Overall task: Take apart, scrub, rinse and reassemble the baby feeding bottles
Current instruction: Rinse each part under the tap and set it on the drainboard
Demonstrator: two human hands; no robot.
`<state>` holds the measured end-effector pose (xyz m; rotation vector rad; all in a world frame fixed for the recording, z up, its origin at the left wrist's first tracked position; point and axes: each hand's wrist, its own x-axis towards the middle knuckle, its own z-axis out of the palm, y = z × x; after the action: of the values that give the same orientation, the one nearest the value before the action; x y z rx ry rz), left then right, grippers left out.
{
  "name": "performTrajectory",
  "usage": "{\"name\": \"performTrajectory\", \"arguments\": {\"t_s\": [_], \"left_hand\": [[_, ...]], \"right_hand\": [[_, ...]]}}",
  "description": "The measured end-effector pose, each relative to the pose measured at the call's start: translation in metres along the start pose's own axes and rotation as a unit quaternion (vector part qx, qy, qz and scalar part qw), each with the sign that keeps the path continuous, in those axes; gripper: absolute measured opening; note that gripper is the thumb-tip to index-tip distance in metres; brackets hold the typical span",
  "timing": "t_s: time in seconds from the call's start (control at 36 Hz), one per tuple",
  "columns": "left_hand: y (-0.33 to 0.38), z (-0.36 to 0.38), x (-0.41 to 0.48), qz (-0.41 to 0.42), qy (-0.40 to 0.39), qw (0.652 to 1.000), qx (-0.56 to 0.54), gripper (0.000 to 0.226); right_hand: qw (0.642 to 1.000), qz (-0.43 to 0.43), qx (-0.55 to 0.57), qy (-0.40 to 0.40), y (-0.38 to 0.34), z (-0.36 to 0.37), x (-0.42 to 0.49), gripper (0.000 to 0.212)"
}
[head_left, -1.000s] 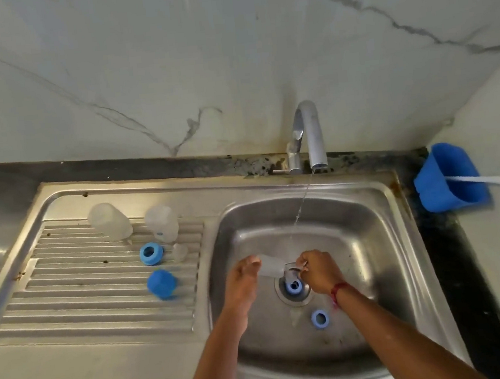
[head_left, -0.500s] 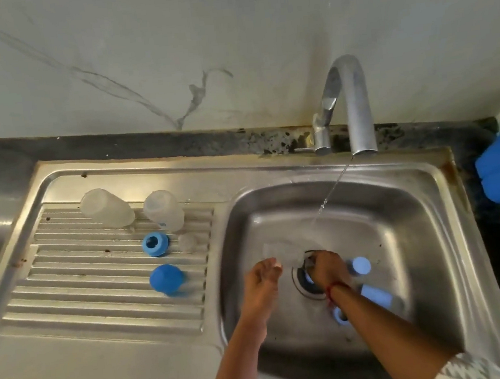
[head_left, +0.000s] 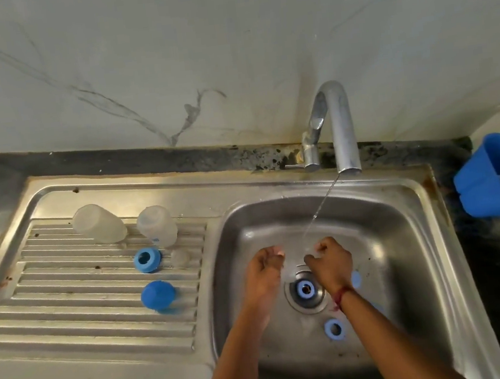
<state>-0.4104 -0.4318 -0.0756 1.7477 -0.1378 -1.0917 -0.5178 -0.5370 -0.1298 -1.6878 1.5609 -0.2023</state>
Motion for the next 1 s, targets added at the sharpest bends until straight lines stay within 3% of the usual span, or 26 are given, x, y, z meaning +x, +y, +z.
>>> {"name": "performTrajectory", "arguments": {"t_s": [0.08,0.19,0.25,0.42,0.53,0.64,0.78,0.92,1.0], "left_hand": [[0.013,0.013,0.010,0.042,-0.023,0.998,0.035,0.013],[0.030,0.027,0.021,0.055,-0.068,0.995,0.054,0.022],[0.041,0.033,0.021,0.028,-0.089,0.996,0.009,0.020],[0.054,0.055,0.021,0.005,-0.089,0.994,-0.058,0.005],[0.056,0.059,0.024,-0.022,-0.070,0.989,-0.131,0.016],[0.056,0.062,0.024,-0.061,-0.065,0.982,-0.167,0.028],[0.058,0.070,0.018,-0.095,-0.084,0.982,-0.137,0.020],[0.057,0.073,0.016,-0.111,-0.070,0.973,-0.191,0.028],[0.059,0.072,0.018,-0.117,-0.066,0.968,-0.210,0.034]], "right_hand": [[0.995,-0.027,0.089,0.032,-0.021,-0.021,0.002,0.020],[0.979,-0.031,0.200,-0.032,-0.038,-0.040,0.006,0.029],[0.972,-0.052,0.220,-0.059,-0.040,-0.045,0.010,0.030],[0.960,-0.101,0.239,-0.105,-0.049,-0.063,0.019,0.034],[0.960,-0.133,0.213,-0.126,-0.052,-0.074,0.022,0.046],[0.963,-0.174,0.173,-0.111,-0.052,-0.080,0.020,0.040],[0.943,-0.162,0.256,-0.140,-0.059,-0.084,0.013,0.037],[0.932,-0.144,0.286,-0.170,-0.063,-0.085,0.009,0.059],[0.932,-0.140,0.289,-0.166,-0.064,-0.086,0.006,0.052]]}}
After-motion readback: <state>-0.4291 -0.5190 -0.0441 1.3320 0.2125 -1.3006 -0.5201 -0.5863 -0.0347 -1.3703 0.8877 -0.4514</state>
